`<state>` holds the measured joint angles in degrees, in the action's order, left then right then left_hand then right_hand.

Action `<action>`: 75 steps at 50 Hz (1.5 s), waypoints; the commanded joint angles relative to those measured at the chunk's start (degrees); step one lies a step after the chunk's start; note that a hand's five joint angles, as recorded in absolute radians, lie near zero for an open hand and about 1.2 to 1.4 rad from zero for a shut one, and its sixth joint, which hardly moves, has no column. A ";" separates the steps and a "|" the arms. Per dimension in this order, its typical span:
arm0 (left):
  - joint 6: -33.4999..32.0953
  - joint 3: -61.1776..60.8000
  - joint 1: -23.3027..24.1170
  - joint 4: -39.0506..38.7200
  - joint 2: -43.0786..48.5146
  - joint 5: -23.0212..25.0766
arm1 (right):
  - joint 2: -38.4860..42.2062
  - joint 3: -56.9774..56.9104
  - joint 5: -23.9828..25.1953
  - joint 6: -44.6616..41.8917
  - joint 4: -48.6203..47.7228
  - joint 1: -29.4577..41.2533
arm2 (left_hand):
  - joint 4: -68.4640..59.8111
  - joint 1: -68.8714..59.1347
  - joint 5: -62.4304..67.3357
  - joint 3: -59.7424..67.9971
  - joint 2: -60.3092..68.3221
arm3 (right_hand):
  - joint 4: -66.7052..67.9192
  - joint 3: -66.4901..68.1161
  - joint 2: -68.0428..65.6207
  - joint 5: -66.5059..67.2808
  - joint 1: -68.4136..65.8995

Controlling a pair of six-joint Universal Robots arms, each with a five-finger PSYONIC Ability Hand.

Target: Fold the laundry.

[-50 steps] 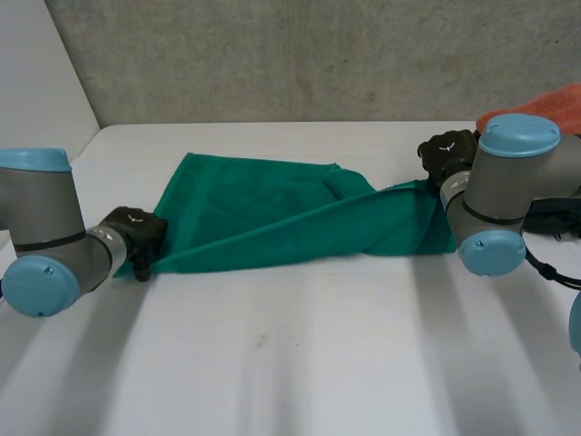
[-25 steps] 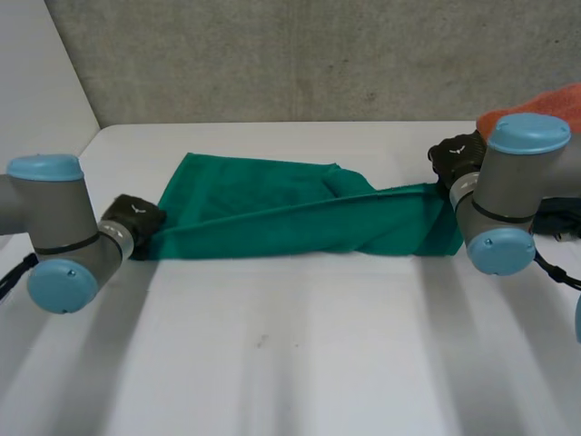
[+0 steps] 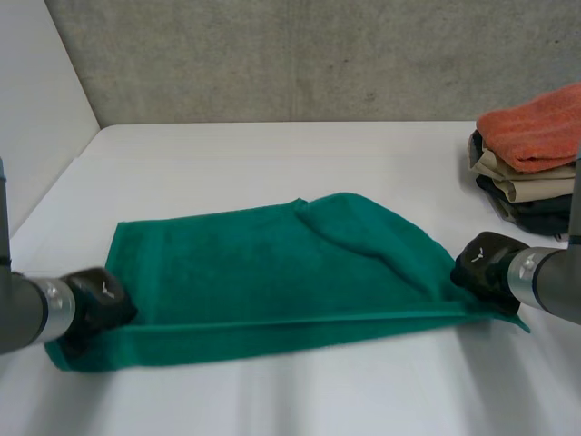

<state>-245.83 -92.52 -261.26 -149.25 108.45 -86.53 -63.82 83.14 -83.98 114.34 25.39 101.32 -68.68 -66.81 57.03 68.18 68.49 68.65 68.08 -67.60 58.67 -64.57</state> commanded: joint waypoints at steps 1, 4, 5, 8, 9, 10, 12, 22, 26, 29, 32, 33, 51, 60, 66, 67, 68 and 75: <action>6.84 12.44 2.07 -3.23 6.41 -2.33 | 5.10 -5.44 -2.15 4.57 -2.62 2.12 | -11.32 -13.19 12.97 11.82 11.51 | 11.35 11.92 -12.40 11.33 -15.43; 10.27 19.64 2.51 -5.34 10.54 -2.59 | 7.65 -10.27 -2.68 7.29 -6.13 3.27 | -11.32 -13.19 12.97 11.82 11.51 | 11.35 11.92 -12.40 11.33 -15.43; 10.89 21.58 2.60 -5.87 11.60 -2.59 | 8.52 -11.59 -2.76 8.17 -7.18 3.53 | -11.32 -13.19 12.97 11.82 11.51 | 11.35 11.92 -12.40 11.33 -15.43; 13.18 30.36 2.86 -7.81 16.08 -2.77 | 11.95 -18.26 -3.20 12.30 -11.84 4.94 | -11.32 -13.19 12.97 11.82 11.51 | 11.35 11.92 -12.40 11.33 -15.43; 13.70 32.74 2.95 -8.33 17.05 -2.85 | 13.00 -20.28 -3.29 13.36 -13.24 5.38 | -11.32 -13.19 12.97 11.82 11.51 | 11.35 11.92 -12.40 11.33 -15.43; 14.14 35.37 3.04 -8.77 18.10 -3.12 | 14.06 -22.48 -3.55 14.41 -14.65 5.64 | -11.32 -13.19 12.97 11.82 11.51 | 11.35 11.92 -12.40 11.33 -15.43; 15.55 43.37 3.48 -10.18 20.74 -3.99 | 16.79 -29.42 -4.52 17.49 -18.61 6.78 | -11.32 -13.19 12.97 11.82 11.51 | 11.35 11.92 -12.40 11.33 -15.43; 30.65 65.98 2.69 -33.09 19.79 -5.23 | 21.89 -57.29 -9.00 31.54 -43.12 8.02 | -11.32 -13.19 12.97 11.82 11.51 | 11.35 11.92 -12.40 11.33 -15.43; 39.89 63.70 1.55 -48.83 15.13 -8.56 | 19.17 -57.31 -9.88 39.63 -55.43 7.05 | -11.32 -13.19 12.97 11.82 11.51 | 11.35 11.92 -12.40 11.33 -15.43; 42.61 60.11 1.28 -53.06 13.29 -10.14 | 17.51 -54.16 -9.53 42.80 -59.74 6.96 | -11.32 -13.19 12.97 11.82 11.51 | 11.35 11.92 -12.40 11.33 -15.43; 44.46 56.42 1.02 -53.25 12.84 -9.28 | 16.53 -50.90 -8.22 43.43 -60.10 6.96 | -11.32 -13.19 12.97 11.82 11.51 | 11.35 11.92 -12.40 11.33 -15.43; 44.82 55.44 0.93 -53.25 12.93 -9.10 | 16.44 -50.10 -7.69 43.43 -60.10 6.96 | -11.32 -13.19 12.97 11.82 11.51 | 11.35 11.92 -12.40 11.33 -15.43; 47.91 31.99 -0.48 -52.90 25.66 -0.85 | 21.45 -29.72 0.48 39.31 -49.57 2.75 | -11.32 -13.19 12.97 11.82 11.51 | 11.35 11.92 -12.40 11.33 -15.43; 36.05 20.46 -0.21 -46.14 23.39 4.70 | 20.49 -21.01 1.63 30.34 -38.14 1.34 | -11.32 -13.19 12.97 11.82 11.51 | 11.35 11.92 -12.40 11.33 -15.43; 27.43 14.93 -0.74 -38.32 17.69 7.07 | 15.75 -17.41 1.63 27.61 -26.38 0.72 | -11.32 -13.19 12.97 11.82 11.51 | 11.35 11.92 -12.40 11.33 -15.43; 26.98 14.66 -0.91 -37.96 16.98 7.34 | 15.22 -17.23 1.63 27.52 -25.31 0.72 | -11.32 -13.19 12.97 11.82 11.51 | 11.35 11.92 -12.40 11.33 -15.43; 26.81 14.57 -1.09 -37.78 16.36 7.43 | 14.60 -16.96 1.54 27.52 -24.43 0.81 | -11.32 -13.19 12.97 11.82 11.51 | 11.35 11.92 -12.40 11.33 -15.43; 28.03 15.53 0.40 -33.66 9.68 7.96 | 11.26 -14.41 1.54 35.15 -23.54 2.65 | -11.32 -13.19 12.97 11.82 11.51 | -55.57 -55.00 54.51 -55.59 51.49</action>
<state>-219.02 -78.12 -262.18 -186.04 123.27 -78.92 -50.10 67.05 -82.40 142.85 1.54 102.34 -68.76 -66.81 57.03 68.41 68.73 45.66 45.42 -43.94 35.08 -43.96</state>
